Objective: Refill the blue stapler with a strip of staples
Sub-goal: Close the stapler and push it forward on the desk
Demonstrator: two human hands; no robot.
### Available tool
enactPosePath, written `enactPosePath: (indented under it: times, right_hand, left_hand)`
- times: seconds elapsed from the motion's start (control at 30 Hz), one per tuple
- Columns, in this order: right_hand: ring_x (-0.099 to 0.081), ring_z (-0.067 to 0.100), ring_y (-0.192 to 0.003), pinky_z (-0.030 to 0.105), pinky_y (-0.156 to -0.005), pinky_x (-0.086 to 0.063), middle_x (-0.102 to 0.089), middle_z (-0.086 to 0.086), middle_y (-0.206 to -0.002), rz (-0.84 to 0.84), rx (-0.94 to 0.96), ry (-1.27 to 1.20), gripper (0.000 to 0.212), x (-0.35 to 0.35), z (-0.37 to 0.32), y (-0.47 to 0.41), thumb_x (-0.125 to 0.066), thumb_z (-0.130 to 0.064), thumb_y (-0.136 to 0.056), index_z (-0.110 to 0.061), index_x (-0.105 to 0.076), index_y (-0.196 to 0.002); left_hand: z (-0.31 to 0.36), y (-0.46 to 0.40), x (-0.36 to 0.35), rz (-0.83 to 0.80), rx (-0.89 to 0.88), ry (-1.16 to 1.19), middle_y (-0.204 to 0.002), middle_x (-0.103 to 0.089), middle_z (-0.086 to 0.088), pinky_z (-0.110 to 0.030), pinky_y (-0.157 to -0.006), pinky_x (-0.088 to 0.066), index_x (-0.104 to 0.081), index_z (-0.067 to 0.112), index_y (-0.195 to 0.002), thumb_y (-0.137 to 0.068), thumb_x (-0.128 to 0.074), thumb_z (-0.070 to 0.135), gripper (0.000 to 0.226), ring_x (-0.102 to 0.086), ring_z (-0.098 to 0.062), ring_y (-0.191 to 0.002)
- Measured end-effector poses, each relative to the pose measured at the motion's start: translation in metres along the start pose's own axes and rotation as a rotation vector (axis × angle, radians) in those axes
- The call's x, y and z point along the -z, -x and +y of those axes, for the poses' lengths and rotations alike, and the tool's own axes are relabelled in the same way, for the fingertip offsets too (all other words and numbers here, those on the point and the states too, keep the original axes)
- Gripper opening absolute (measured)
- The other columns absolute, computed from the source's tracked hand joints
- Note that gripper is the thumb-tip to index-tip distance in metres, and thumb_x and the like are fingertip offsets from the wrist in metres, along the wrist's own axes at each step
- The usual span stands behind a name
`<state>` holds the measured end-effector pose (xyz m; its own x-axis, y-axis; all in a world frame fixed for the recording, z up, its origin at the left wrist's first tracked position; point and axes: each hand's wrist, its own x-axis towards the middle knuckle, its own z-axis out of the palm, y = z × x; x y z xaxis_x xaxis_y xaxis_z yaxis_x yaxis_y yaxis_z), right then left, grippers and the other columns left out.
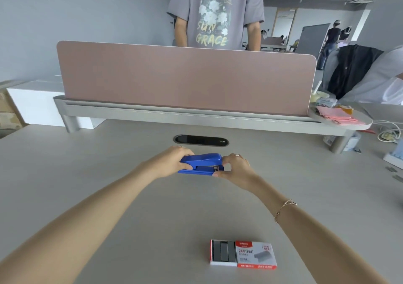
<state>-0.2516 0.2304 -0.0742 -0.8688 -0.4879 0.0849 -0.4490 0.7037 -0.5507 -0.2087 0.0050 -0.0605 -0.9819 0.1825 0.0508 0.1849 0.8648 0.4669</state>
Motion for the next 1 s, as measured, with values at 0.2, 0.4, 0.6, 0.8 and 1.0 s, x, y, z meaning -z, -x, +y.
enactPosePath:
  times: [0.2, 0.4, 0.6, 0.8, 1.0]
  right_hand:
    - [-0.048, 0.025, -0.106, 0.033, -0.092, -0.033, -0.055, 0.003, -0.098, 0.006, -0.052, -0.007, 0.021, 0.001, 0.021, -0.026, -0.069, -0.033, -0.079, -0.016, -0.065, -0.091]
    - [-0.051, 0.027, -0.104, 0.036, -0.091, -0.039, -0.058, 0.011, -0.105, -0.013, -0.073, 0.011, 0.016, 0.006, 0.035, -0.045, -0.068, -0.029, -0.08, -0.016, -0.062, -0.085]
    - [-0.047, 0.023, -0.085, 0.033, -0.077, -0.041, -0.047, 0.006, -0.089, -0.005, -0.077, -0.031, 0.032, 0.008, 0.042, -0.067, -0.069, -0.023, -0.079, -0.032, -0.044, -0.061]
    - [-0.048, 0.025, -0.083, 0.036, -0.079, -0.046, -0.044, 0.006, -0.091, 0.011, -0.107, -0.024, 0.026, 0.006, 0.057, -0.091, -0.069, -0.023, -0.078, -0.003, -0.06, -0.092]
    - [-0.048, 0.022, -0.087, 0.039, -0.087, -0.046, -0.044, 0.004, -0.093, 0.033, -0.119, -0.105, 0.026, 0.0, 0.067, -0.101, -0.069, -0.02, -0.077, -0.004, -0.062, -0.097]
  left_hand:
    - [-0.002, -0.032, -0.008, 0.007, 0.012, 0.002, -0.1, -0.058, -0.001, -0.026, -0.071, -0.04, -0.063, 0.019, -0.107, -0.089, -0.062, 0.021, 0.018, -0.054, -0.015, -0.083]
    - [-0.005, -0.059, -0.019, 0.001, 0.033, 0.013, -0.096, -0.051, 0.005, -0.022, -0.07, -0.035, -0.059, 0.023, -0.111, -0.091, -0.059, 0.023, 0.02, -0.048, -0.011, -0.09]
    - [-0.011, -0.084, -0.02, -0.015, 0.057, 0.022, -0.1, -0.053, 0.002, -0.027, -0.08, -0.04, -0.06, 0.023, -0.11, -0.09, -0.061, 0.023, 0.019, -0.052, -0.016, -0.096]
    - [-0.012, -0.109, -0.016, -0.008, 0.059, 0.012, -0.101, -0.057, -0.001, -0.028, -0.077, -0.042, -0.062, 0.018, -0.107, -0.09, -0.062, 0.021, 0.017, -0.055, -0.019, -0.091]
    - [-0.019, -0.121, -0.019, 0.012, 0.037, 0.022, -0.103, -0.059, -0.002, -0.026, -0.076, -0.036, -0.063, 0.018, -0.11, -0.09, -0.062, 0.019, 0.02, -0.054, -0.018, -0.092]
